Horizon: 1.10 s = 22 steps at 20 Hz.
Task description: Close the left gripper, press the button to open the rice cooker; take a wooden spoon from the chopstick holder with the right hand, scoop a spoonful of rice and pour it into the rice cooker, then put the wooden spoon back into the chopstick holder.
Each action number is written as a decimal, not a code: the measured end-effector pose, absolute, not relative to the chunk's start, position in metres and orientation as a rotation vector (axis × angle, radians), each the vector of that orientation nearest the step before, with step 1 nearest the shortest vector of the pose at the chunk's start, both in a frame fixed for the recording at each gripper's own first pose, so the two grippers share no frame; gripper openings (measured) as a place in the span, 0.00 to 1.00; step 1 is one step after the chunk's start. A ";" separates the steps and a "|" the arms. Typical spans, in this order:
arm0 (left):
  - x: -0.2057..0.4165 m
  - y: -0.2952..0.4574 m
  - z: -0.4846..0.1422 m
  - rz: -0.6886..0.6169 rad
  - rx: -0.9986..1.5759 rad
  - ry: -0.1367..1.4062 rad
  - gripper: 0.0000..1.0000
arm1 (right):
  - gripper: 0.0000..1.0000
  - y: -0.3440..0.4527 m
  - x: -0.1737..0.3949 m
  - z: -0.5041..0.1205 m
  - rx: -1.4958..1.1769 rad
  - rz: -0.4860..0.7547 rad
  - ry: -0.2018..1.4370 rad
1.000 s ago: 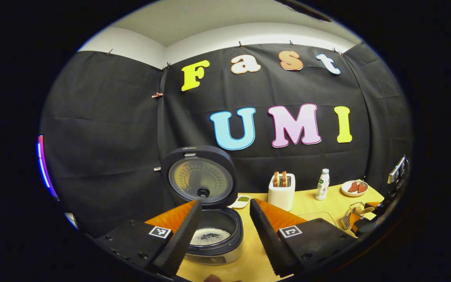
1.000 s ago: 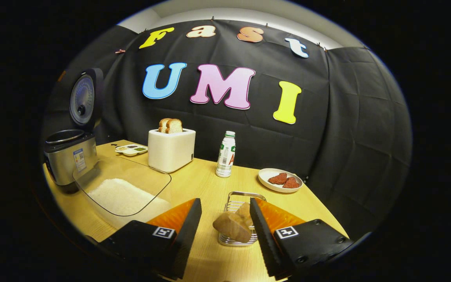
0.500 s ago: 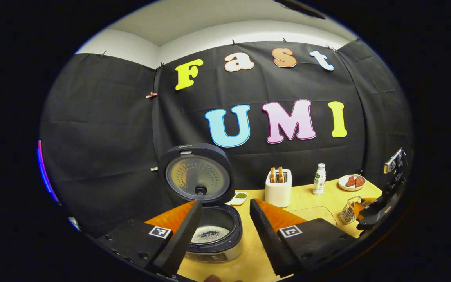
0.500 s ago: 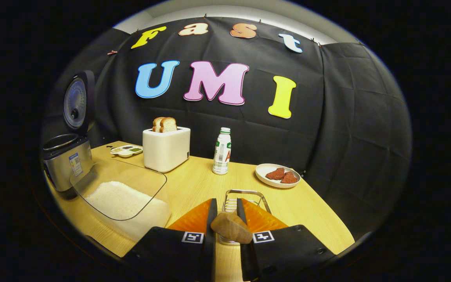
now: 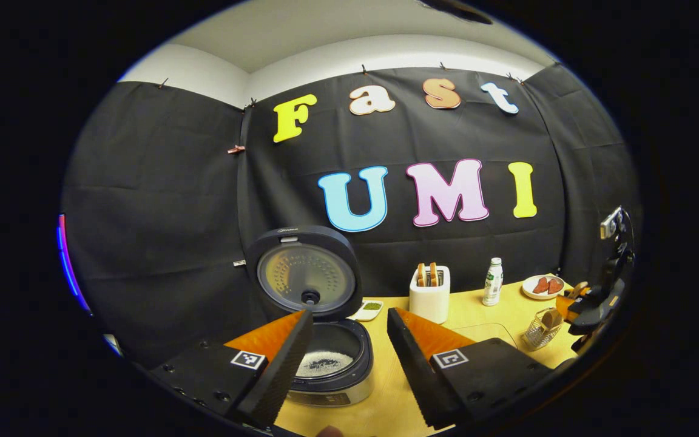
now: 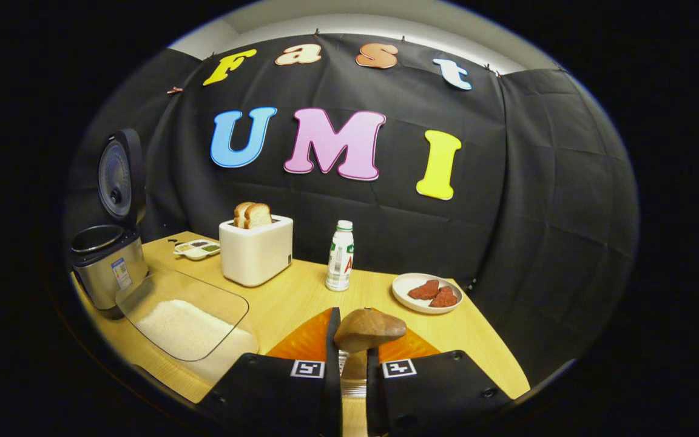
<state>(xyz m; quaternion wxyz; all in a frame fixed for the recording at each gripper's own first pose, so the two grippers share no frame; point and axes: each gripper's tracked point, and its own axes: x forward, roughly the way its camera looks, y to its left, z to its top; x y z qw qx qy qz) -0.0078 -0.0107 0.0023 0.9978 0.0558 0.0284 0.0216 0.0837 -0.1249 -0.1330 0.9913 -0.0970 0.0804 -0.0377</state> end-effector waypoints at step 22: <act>-0.003 0.060 -0.001 0.016 -0.033 0.058 0.95 | 0.14 0.103 0.114 -0.102 -0.052 0.204 0.161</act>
